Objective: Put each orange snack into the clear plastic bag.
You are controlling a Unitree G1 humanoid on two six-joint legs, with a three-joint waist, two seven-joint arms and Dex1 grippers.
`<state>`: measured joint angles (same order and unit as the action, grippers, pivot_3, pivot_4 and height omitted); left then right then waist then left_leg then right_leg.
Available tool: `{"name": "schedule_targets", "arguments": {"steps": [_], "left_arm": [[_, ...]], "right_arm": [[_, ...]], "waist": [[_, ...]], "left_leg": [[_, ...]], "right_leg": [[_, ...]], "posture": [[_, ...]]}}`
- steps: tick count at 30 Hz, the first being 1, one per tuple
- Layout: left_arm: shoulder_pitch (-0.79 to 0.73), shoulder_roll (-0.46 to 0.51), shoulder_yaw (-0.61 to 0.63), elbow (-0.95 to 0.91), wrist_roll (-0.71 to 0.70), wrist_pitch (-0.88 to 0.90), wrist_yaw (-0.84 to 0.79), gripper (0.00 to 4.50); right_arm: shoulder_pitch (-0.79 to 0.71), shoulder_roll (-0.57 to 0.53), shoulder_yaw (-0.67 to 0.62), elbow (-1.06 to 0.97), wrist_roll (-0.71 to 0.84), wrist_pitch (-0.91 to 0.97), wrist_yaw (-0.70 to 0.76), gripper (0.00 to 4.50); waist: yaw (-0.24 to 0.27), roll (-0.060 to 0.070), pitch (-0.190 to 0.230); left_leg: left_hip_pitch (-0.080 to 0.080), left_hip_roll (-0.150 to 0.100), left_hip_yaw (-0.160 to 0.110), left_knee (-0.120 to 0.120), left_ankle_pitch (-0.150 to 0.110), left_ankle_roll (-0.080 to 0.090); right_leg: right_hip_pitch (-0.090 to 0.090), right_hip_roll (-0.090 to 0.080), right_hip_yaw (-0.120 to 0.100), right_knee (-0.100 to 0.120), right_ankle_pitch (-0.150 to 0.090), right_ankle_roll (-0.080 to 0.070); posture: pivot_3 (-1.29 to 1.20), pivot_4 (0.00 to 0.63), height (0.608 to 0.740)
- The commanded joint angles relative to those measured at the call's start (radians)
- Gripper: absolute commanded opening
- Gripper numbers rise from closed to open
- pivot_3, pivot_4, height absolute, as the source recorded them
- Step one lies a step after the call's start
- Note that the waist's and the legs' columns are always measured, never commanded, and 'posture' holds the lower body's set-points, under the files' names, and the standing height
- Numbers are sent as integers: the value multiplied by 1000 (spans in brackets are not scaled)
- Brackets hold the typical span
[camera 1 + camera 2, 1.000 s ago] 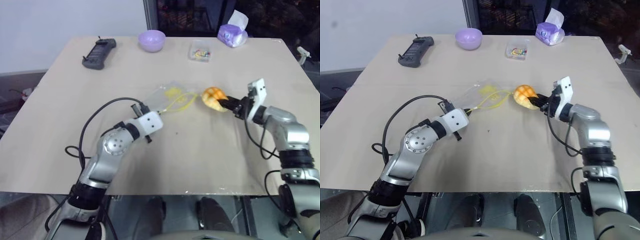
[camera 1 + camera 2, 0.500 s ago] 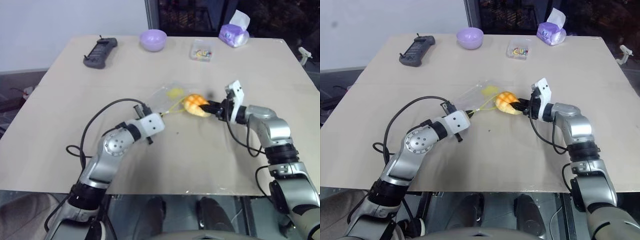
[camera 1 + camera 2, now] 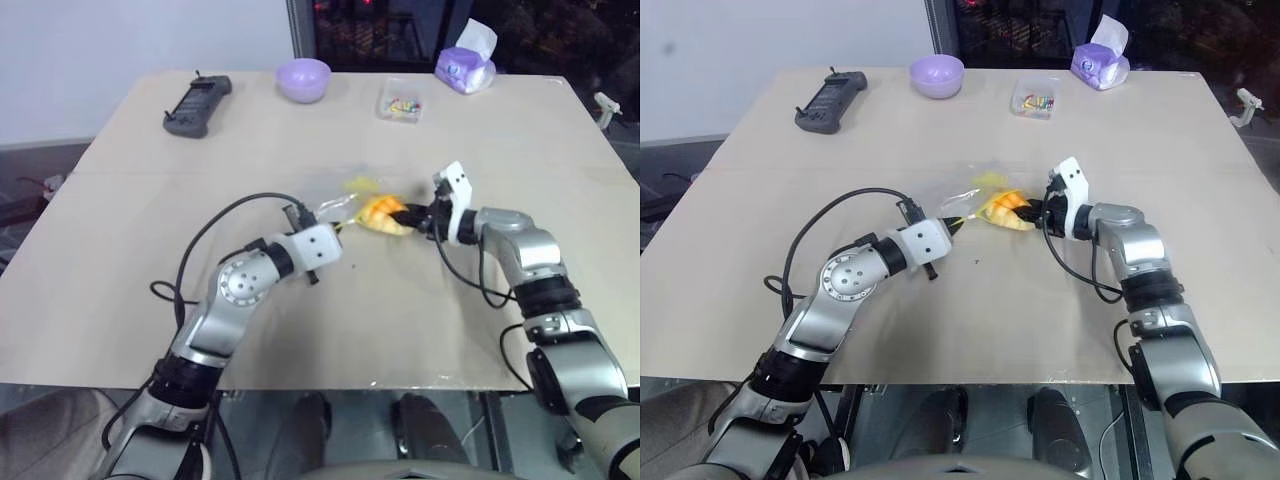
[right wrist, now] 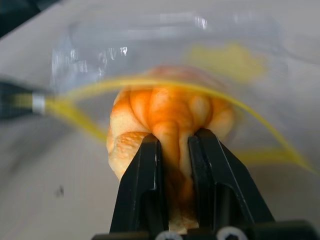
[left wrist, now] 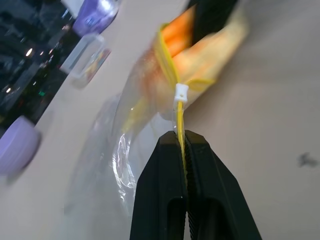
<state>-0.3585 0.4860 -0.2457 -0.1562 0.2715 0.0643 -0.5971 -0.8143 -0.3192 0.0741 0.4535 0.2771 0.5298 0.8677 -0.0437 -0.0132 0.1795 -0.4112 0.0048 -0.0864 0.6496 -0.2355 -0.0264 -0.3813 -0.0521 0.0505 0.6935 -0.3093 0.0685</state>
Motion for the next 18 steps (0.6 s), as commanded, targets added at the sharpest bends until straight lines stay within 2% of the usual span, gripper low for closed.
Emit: {"name": "schedule_targets", "arguments": {"steps": [1, 4, 5, 6, 11, 13, 16, 18], "left_arm": [[-16, -7, -7, 5, -21, -28, -15, 0], [-17, -11, -9, 14, -22, -38, -23, 0], [-17, -13, -8, 16, -22, -41, -23, 0], [-18, -15, -8, 18, -22, -44, -23, 0], [-23, -30, 6, 14, -48, -64, -17, 0], [-24, -36, 8, 9, -60, -72, -18, 0], [-20, -38, 14, 5, -70, -72, -19, 0], [-13, -33, 23, 8, -74, -65, -17, 0]], "right_arm": [[-66, 45, -55, -19, 51, 66, -50, 627], [-81, 68, -67, -21, 57, 103, -89, 627], [-83, 71, -67, -20, 50, 106, -106, 1237], [-81, 73, -64, -25, 45, 113, -115, 1363], [-57, 64, -33, -70, 8, 125, -156, 3740], [-52, 67, -43, -90, 12, 136, -176, 4419], [-22, 46, -51, -168, 41, 182, -157, 4419], [7, -7, -49, -204, 47, 175, -103, 4419]], "waist": [[0, 0, 0], [2, 0, 0], [4, 0, 0], [5, 0, 0], [3, 0, 0], [2, 0, 0], [0, 0, 0], [1, 0, 0]], "left_leg": [[0, 0, 0, 0, 0, 0], [-1, 0, 0, 0, 0, 0], [-1, 0, 0, 0, 0, 0], [-1, 0, 0, 0, 0, 0], [-3, -1, -1, 1, 0, 0], [-3, -1, 0, 1, 0, 0], [-3, -1, 0, 1, 0, 0], [-3, -1, 0, 1, 0, 0]], "right_leg": [[0, 0, 0, 0, 0, 0], [0, 0, 0, 0, 0, 0], [-1, 0, 0, 0, 0, 0], [-1, 0, -1, 0, 0, 0], [-2, -1, -1, 0, 0, 0], [-3, -1, 0, 1, 0, 0], [-4, -1, 0, 1, 0, 0], [-4, -1, 0, 1, 0, 0]], "posture": [[0, 150, 740], [0, 150, 740], [0, 150, 740], [0, 150, 740], [0, 150, 740], [0, 150, 740], [0, 150, 740], [0, 150, 740]]}}
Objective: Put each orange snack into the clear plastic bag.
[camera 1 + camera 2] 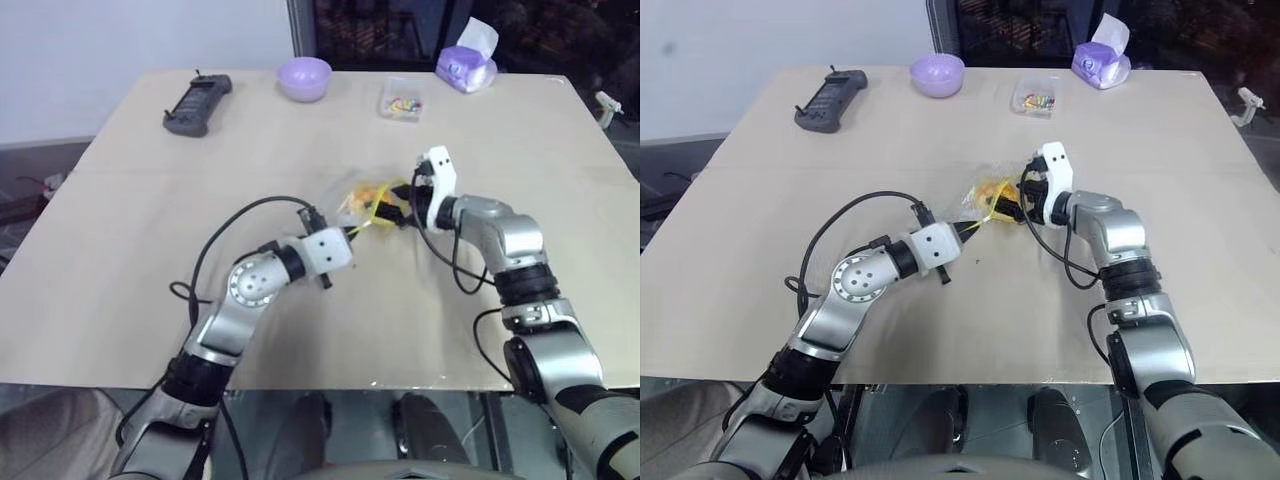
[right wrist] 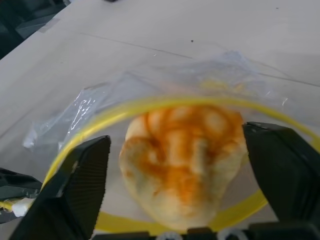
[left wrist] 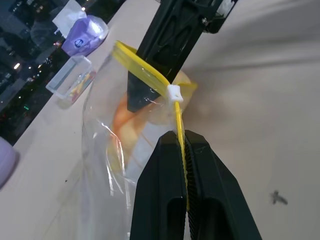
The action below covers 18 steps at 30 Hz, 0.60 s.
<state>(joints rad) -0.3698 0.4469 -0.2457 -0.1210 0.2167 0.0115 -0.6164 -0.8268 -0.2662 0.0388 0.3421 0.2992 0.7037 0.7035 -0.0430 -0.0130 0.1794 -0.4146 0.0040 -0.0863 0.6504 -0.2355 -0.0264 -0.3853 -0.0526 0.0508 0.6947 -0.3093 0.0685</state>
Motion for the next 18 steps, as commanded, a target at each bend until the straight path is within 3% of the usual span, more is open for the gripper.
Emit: {"name": "schedule_targets", "arguments": {"steps": [1, 7, 13, 18], "left_arm": [[0, 9, 28, -25, -20, -12, 5, 0], [16, 7, 49, -29, -41, 6, 13, 0], [32, 18, 52, -24, -36, 0, 10, 0], [46, 20, 51, -34, -32, 2, 13, 0]], "right_arm": [[35, -97, -15, -99, 24, -24, 99, 4419], [121, -266, 22, -14, -62, -315, 258, 4419], [58, -158, 13, 187, -115, -468, 161, 4419], [4, -112, 21, 310, -158, -583, 143, 4419]], "waist": [[3, 0, 0], [2, 0, 0], [-27, 0, 0], [-20, 0, 0]], "left_leg": [[0, 0, 0, 0, 0, 0], [-1, -1, 0, 1, 0, 0], [1, 2, 2, 0, 0, 0], [1, 1, 2, 1, 0, 0]], "right_leg": [[0, 0, 0, 0, 0, 0], [0, -1, 0, -1, 0, 0], [0, 1, 2, 1, 0, 0], [0, 0, 2, 0, 0, 0]], "posture": [[0, 150, 740], [0, 150, 740], [0, 150, 740], [0, 150, 740]]}}
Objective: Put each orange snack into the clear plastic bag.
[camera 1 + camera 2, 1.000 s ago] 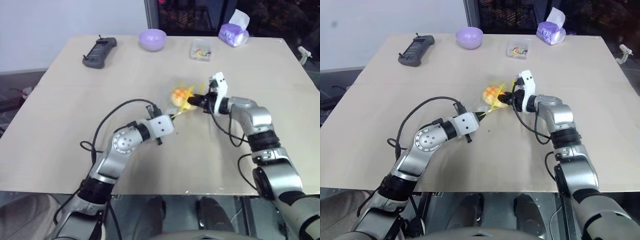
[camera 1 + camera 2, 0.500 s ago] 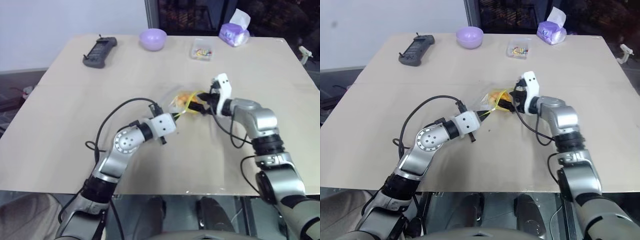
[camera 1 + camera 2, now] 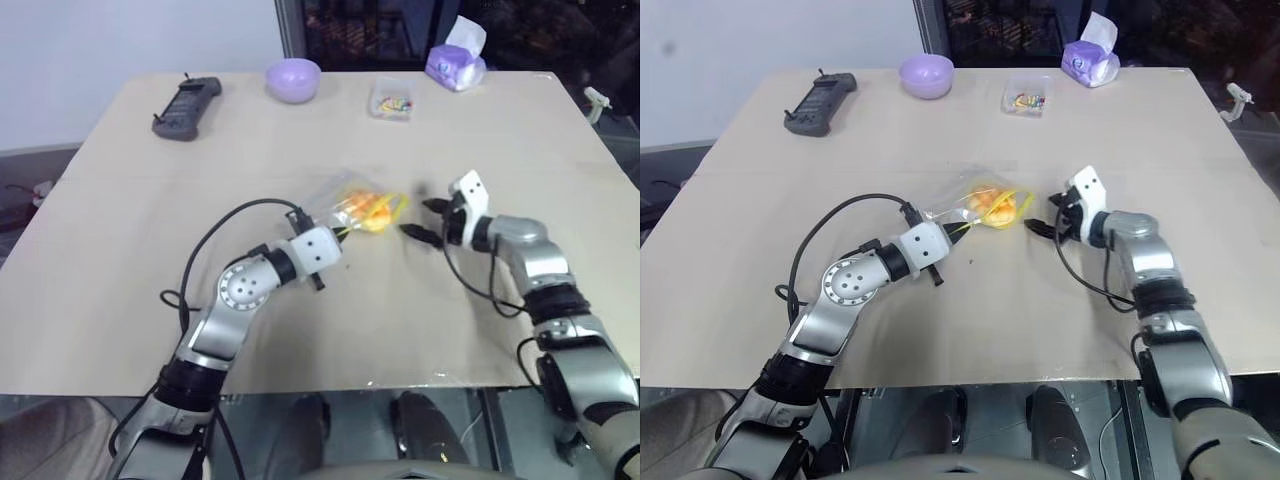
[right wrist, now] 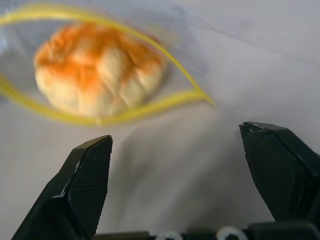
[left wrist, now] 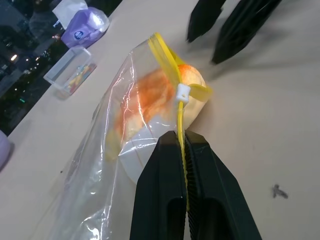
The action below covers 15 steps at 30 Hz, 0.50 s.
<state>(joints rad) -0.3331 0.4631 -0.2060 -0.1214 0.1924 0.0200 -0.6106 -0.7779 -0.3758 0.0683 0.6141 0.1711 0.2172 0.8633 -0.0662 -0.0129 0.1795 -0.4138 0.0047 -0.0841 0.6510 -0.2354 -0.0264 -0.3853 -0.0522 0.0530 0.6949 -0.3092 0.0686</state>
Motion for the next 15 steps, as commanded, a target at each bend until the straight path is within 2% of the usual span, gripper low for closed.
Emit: {"name": "schedule_targets", "arguments": {"steps": [1, 5, 12, 15], "left_arm": [[11, 4, 11, -35, -8, -5, 8, 0], [13, 6, 16, -36, -10, -3, 10, 0], [12, 5, 18, -21, -10, -9, 16, 0], [18, 6, 18, -21, -11, -10, 17, 0]], "right_arm": [[-57, -4, 7, 70, -59, -133, -32, 4419], [-96, -17, 76, 189, -190, -315, -91, 4419], [-148, -25, 97, 326, -270, -485, -128, 4419], [-151, -58, 78, 341, -259, -512, -83, 4419]], "waist": [[6, 0, 0], [12, 0, 0], [5, 0, 0], [7, 0, 0]], "left_leg": [[0, 0, 0, 0, 0, 0], [0, -1, -1, 0, 0, 0], [0, 0, 0, 0, 0, 0], [0, 0, 0, 0, 1, -2]], "right_leg": [[0, 0, 0, 0, 0, 0], [0, 0, -1, 0, 0, 0], [0, 0, 0, 0, 0, 0], [0, 0, 0, 0, 0, 0]], "posture": [[0, 150, 740], [0, 150, 740], [0, 150, 740], [0, 150, 740]]}}
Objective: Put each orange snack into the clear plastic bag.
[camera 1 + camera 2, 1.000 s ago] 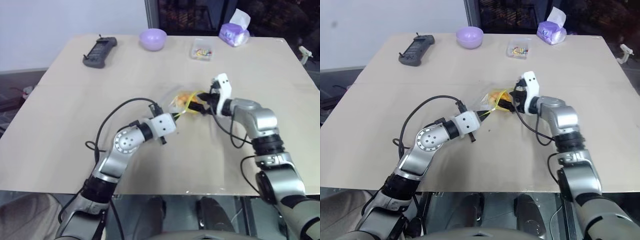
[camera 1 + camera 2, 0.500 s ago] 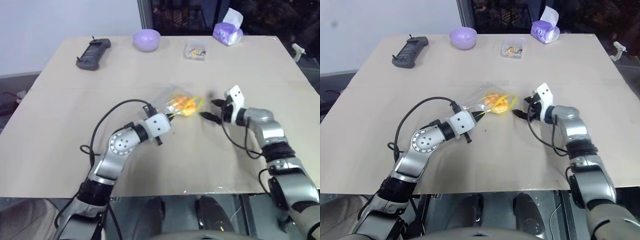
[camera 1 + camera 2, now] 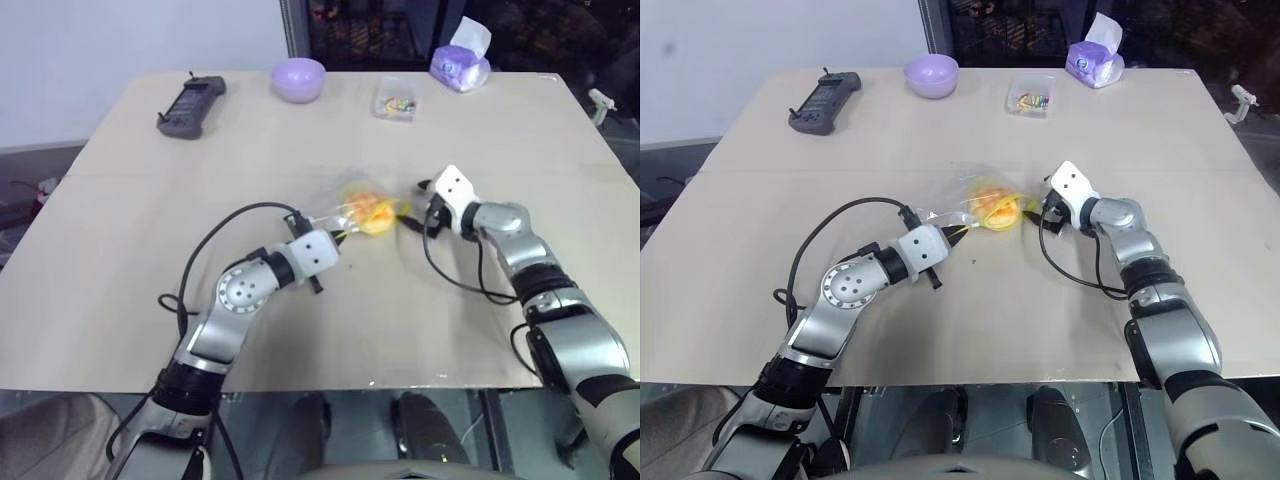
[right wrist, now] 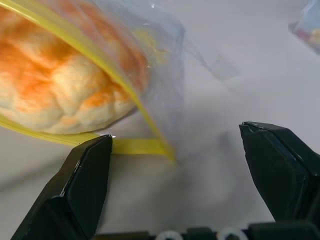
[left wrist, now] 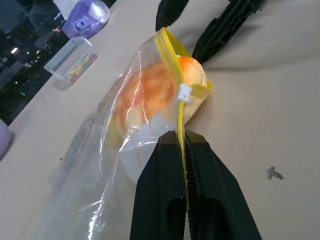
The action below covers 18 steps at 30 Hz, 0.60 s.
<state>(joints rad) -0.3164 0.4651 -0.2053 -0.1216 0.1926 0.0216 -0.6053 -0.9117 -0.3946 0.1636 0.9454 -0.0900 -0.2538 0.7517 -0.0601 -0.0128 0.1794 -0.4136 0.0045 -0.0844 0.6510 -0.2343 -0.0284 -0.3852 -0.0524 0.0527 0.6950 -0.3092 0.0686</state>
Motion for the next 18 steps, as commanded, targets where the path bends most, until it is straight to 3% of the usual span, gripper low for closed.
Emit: {"name": "schedule_targets", "arguments": {"steps": [1, 6, 18], "left_arm": [[3, 4, 17, -22, -11, -12, 11, 0], [6, 2, 17, -23, -12, -11, 13, 0], [11, -10, 24, -36, -46, -5, 8, 0]], "right_arm": [[-17, -56, -18, 14, -1, -52, 42, 4419], [-17, -91, 18, 38, -60, -102, 26, 4419], [-119, -12, 247, 166, -438, -354, -483, 4419]], "waist": [[2, 0, 0], [2, 0, 0], [-9, 0, 0]], "left_leg": [[0, 0, 0, 0, 0, 0], [0, 0, 0, 0, 0, 0], [2, 0, 2, 0, 1, -1]], "right_leg": [[0, 0, 0, 0, 0, 0], [0, 0, 0, 0, 0, 0], [0, 0, 2, 1, 0, 0]], "posture": [[0, 150, 740], [0, 150, 740], [0, 150, 740]]}}
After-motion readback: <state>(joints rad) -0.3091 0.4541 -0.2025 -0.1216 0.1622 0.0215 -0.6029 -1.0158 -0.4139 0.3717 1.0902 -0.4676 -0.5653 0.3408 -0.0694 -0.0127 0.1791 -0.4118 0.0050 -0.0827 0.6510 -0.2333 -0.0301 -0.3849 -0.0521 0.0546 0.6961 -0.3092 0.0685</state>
